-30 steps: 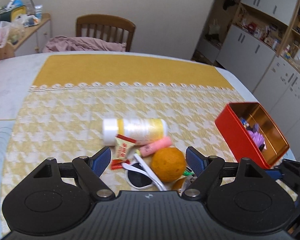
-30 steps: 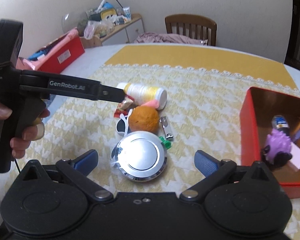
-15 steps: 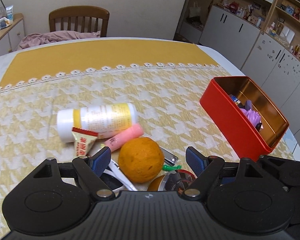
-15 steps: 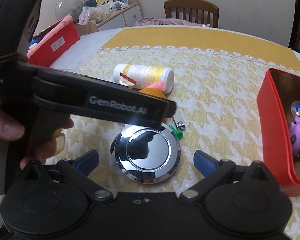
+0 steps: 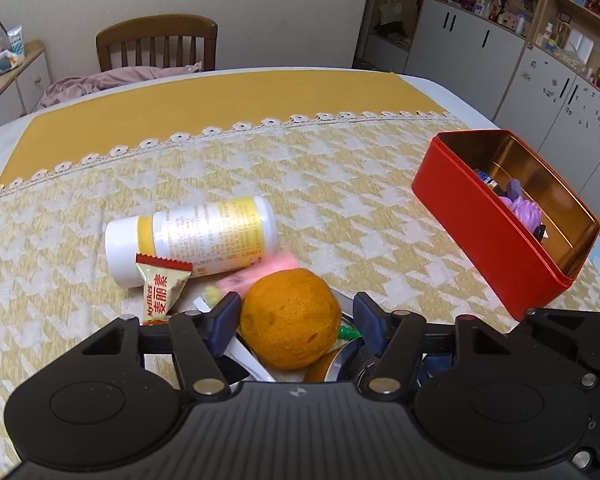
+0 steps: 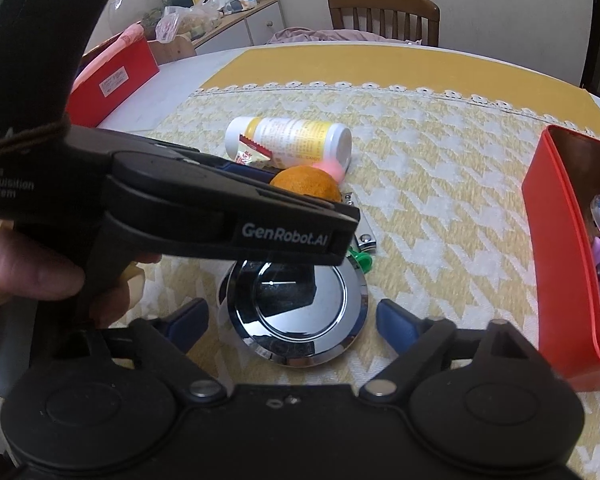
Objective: Organize rigid objects
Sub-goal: 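Grasp the orange with the left tool while the right tool grasps the silver compact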
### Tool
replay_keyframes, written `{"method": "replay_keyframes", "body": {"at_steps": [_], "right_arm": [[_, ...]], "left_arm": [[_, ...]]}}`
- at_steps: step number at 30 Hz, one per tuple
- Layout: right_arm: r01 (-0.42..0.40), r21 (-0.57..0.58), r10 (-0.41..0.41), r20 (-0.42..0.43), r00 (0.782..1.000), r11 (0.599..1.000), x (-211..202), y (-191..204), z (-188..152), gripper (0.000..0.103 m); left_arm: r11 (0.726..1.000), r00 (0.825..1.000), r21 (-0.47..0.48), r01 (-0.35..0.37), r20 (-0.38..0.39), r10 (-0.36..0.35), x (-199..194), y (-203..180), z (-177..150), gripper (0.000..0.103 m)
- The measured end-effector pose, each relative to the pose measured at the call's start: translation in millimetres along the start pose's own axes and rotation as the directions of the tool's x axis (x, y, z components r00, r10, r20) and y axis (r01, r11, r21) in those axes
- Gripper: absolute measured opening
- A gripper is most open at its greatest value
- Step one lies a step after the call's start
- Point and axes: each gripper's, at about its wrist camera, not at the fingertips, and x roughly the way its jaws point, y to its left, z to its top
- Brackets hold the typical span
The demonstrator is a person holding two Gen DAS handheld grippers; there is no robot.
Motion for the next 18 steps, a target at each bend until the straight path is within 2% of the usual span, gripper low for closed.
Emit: {"method": "replay_keyframes", "body": {"at_steps": [2, 5, 18], "right_arm": [[0.007, -0.003, -0.007, 0.002, 1.0, 1.0, -0.8, 0.0, -0.3, 0.078], [0.012, -0.001, -0.012, 0.006, 1.0, 1.0, -2.0, -1.2, 0.2, 0.075], [0.035, -0.032, -0.032, 0.066, 0.997, 0.999, -19.0, -1.8, -4.7, 0.074]], "left_arm": [[1.0, 1.0, 0.001, -0.009, 0.003, 0.009, -0.9, 0.8, -0.4, 0.055], [1.0, 1.0, 0.001, -0.011, 0.004, 0.011, -1.6, 1.6, -0.8, 0.054], [1.0, 1.0, -0.016, -0.027, -0.006, 0.027, -8.7, -3.6, -4.8, 0.053]]}}
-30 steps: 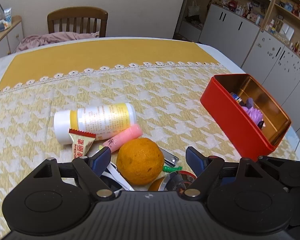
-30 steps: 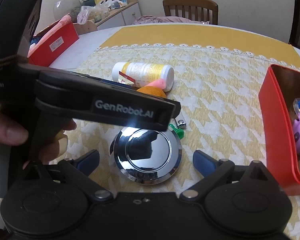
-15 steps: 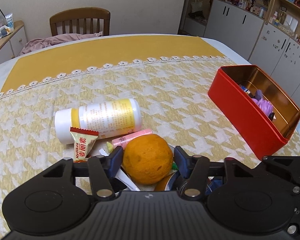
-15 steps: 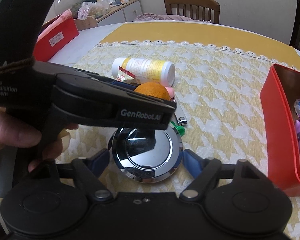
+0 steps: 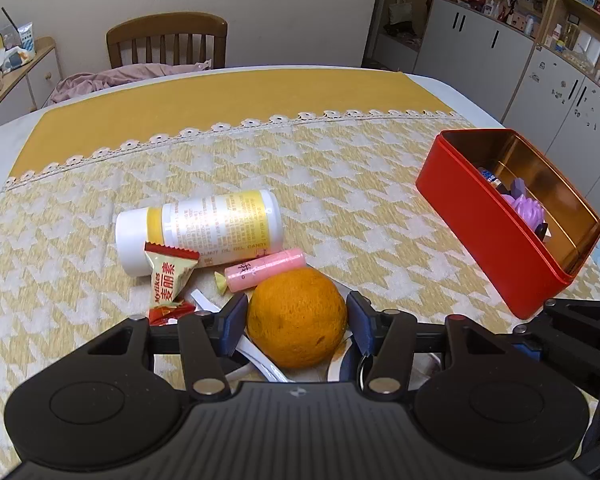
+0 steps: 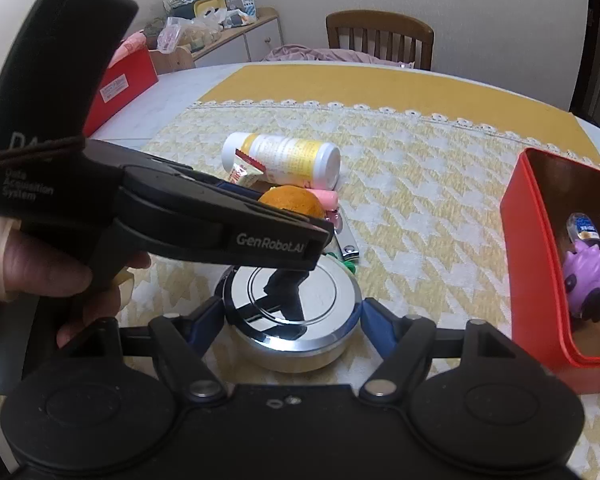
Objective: Organize rigid objects
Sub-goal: 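Grasp the orange with the left tool while the right tool grasps the silver compact, then carry the orange and silver compact over the red tin with both tools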
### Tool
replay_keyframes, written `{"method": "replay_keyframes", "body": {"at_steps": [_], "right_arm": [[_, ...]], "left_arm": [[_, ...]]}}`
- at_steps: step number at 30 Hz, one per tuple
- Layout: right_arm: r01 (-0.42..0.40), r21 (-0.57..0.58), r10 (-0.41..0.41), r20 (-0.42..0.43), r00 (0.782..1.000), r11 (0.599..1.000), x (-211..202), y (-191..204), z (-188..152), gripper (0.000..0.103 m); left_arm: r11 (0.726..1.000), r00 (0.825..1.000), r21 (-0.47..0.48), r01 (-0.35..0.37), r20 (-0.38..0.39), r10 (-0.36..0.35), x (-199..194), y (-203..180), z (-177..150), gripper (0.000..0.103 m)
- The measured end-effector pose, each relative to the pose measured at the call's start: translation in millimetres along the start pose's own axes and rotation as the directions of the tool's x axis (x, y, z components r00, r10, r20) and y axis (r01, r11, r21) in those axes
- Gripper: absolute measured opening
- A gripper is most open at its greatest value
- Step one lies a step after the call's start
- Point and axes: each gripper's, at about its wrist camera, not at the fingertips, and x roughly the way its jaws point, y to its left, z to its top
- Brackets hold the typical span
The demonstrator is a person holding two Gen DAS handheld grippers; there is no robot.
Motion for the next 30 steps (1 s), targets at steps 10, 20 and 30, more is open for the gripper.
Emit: {"method": "replay_keyframes", "body": {"at_steps": [10, 20, 30], "right_arm": [[0.023, 0.001, -0.023, 0.044, 0.999, 1.0, -28.5, -12.9, -5.5, 0.074], [0.028, 0.035, -0.03, 0.07, 0.997, 0.999, -62.7, -34.2, -11.7, 0.074], [0.081, 0.094, -0.093, 0.127, 0.988, 0.992, -110.1, -77.7, -15.7, 0.074]], "left_arm": [[0.998, 1.0, -0.057, 0.015, 0.011, -0.014, -22.4, 0.4, 1.9, 0.053], [0.994, 0.999, -0.103, 0.036, 0.025, -0.034, -50.8, -9.4, 7.1, 0.053], [0.991, 0.995, -0.094, 0.097, 0.044, -0.093, -67.2, -41.8, 18.1, 0.053]]}}
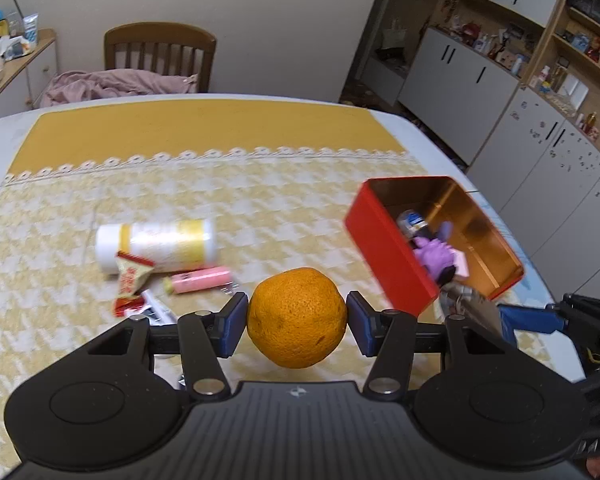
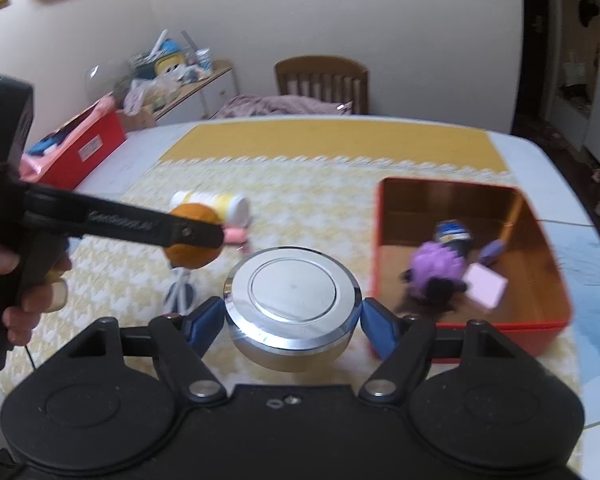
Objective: Organize rigid objects
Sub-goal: 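Carry the orange and silver compact over the red tin with both tools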
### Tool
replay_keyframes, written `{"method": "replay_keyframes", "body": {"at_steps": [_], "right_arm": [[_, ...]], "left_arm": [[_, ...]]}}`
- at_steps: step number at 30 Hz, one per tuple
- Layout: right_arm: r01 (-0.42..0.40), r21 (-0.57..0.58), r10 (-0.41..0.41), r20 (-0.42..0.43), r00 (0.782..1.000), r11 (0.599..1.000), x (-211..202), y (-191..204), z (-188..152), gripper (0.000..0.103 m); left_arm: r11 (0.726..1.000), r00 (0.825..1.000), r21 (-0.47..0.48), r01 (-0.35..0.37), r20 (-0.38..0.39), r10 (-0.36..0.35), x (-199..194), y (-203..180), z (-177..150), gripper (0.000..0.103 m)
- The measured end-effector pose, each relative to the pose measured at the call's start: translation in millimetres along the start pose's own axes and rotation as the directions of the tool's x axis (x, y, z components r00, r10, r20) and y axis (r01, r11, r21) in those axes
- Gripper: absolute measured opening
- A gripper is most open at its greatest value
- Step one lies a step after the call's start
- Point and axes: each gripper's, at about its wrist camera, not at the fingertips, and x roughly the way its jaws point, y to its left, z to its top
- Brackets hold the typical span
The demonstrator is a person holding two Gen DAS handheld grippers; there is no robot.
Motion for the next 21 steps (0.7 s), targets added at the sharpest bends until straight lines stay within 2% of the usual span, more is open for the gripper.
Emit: {"method": "replay_keyframes", "body": {"at_steps": [9, 21], "right_arm": [[0.074, 0.022, -0.075, 0.045, 0.996, 0.997, -22.4, -46.3, 2.9, 0.074], [0.134, -0.007, -0.134, 0.046, 0.99, 0.991, -19.3, -93.1, 4.1, 0.074]], "left_arm": [[0.997, 0.998, 0.046, 0.065, 0.008, -0.066, 5.0, -46.4, 15.9, 0.053], [0.993, 0.997, 0.09, 0.075, -0.006, -0.075, 38.1, -92.9, 47.6, 0.053]]}}
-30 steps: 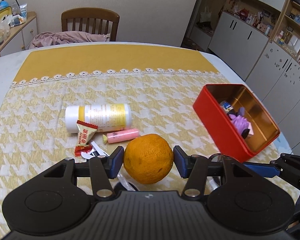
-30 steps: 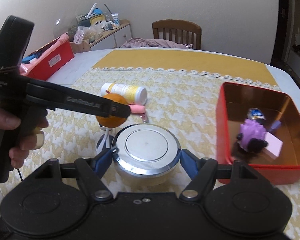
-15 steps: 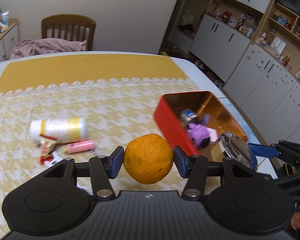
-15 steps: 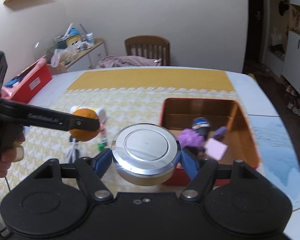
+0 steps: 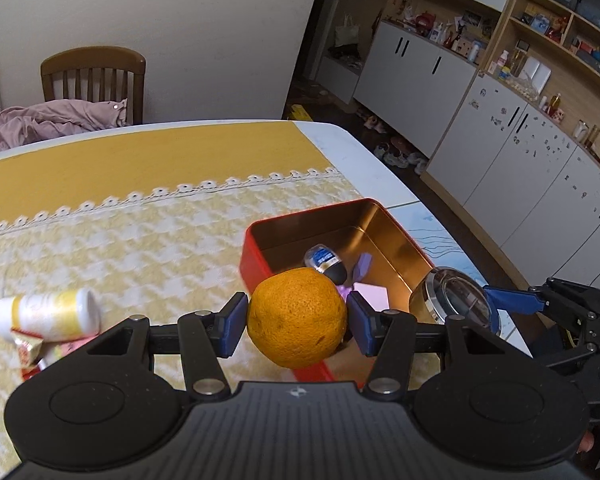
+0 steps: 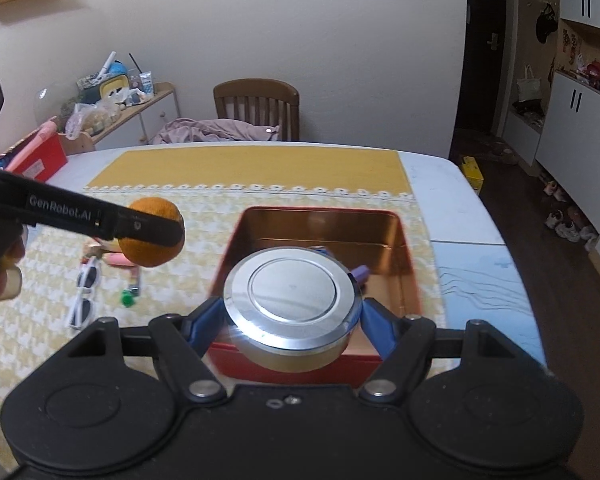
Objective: Organize rigid objects
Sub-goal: 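Carry the orange and silver compact over the red tin with both tools, then open the left tool to drop the orange while the right tool releases the compact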
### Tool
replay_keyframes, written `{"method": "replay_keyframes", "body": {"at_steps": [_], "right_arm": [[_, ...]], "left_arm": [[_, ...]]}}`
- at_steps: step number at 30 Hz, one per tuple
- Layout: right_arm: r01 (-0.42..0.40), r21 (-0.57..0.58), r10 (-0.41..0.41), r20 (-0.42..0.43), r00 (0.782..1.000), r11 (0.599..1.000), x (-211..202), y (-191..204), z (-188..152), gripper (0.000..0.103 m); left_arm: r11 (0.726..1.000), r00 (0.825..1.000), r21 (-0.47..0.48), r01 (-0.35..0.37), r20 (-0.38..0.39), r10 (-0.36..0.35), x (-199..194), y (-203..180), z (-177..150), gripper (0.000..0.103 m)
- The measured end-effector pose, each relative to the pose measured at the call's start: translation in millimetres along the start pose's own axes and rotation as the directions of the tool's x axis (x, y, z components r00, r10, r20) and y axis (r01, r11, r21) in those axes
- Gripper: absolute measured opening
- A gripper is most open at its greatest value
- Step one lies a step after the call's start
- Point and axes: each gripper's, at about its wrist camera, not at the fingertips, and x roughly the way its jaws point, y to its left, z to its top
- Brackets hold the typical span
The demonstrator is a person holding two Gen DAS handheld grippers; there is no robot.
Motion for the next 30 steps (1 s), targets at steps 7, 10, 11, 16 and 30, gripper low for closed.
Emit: {"method": "replay_keyframes", "body": {"at_steps": [7, 10, 11, 16, 30], "right_arm": [[0.014, -0.009, -0.014, -0.04, 0.999, 1.0, 20.7, -25.5, 4.0, 0.074], [0.016, -0.017, -0.017, -0.062, 0.998, 1.0, 31.5, -31.7, 4.1, 0.074], [0.016, -0.017, -0.017, -0.068, 0.998, 1.0, 34.8, -33.0, 4.1, 0.074], [0.006, -0.058, -0.011, -0.097, 0.995, 0.998, 51.0, -33.1, 3.9, 0.074], [0.006, -0.169, -0.028, -0.127, 0.992, 0.986, 80.1, -29.8, 5.2, 0.074]], "left_arm": [[0.999, 0.999, 0.04, -0.025, -0.02, 0.026, 36.4, -22.9, 19.0, 0.053], [0.996, 0.999, 0.078, -0.036, -0.031, 0.038, 53.7, -33.3, 24.6, 0.053], [0.996, 0.999, 0.085, -0.039, -0.035, 0.042, 59.5, -35.8, 26.1, 0.053], [0.993, 0.996, 0.101, -0.065, -0.059, 0.071, 88.7, -43.5, 30.4, 0.053], [0.977, 0.981, 0.157, -0.141, -0.108, 0.159, 142.5, -50.9, 35.1, 0.053]]}}
